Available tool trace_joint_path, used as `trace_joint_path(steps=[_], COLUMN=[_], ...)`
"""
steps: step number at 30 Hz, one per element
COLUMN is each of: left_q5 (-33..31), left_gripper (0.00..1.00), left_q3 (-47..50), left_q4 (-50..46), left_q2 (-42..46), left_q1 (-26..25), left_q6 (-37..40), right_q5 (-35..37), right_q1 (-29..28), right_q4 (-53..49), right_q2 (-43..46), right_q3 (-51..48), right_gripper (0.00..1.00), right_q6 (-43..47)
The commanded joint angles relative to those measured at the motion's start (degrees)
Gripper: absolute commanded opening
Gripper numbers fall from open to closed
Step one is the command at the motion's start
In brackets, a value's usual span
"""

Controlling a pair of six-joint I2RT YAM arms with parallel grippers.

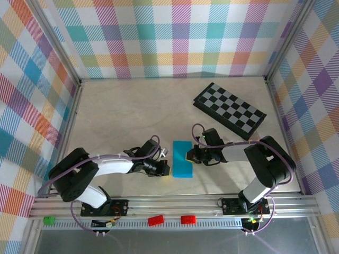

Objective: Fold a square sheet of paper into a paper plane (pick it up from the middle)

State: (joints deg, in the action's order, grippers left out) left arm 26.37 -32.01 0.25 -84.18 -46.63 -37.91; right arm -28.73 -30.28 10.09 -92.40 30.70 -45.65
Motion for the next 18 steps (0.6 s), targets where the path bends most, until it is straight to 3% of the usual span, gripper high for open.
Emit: trace_joint_path(steps=[1, 10, 18], left_q5=[-2.12, 5.31, 4.22], left_gripper=[0.00, 0.00, 0.00], left_q3=[-2.02, -6.38, 1.15], left_q4=[-0.18, 10.99, 11.18], left_q2=[3.22, -7.41, -9.58], left_q1=[-0.70, -1.24, -2.59], left_q6=[-1.02, -5.00, -3.80], right_q5=[9.75, 9.62, 11.30], right_q1=[0.97, 0.93, 0.98], right_q4=[-10.79, -10.72, -12.77], right_q2=[-3.08, -2.91, -2.11], right_q3=[-3.27, -3.28, -3.13], right_gripper=[0.00, 0.00, 0.00], right_q6=[0.83, 0.75, 1.53])
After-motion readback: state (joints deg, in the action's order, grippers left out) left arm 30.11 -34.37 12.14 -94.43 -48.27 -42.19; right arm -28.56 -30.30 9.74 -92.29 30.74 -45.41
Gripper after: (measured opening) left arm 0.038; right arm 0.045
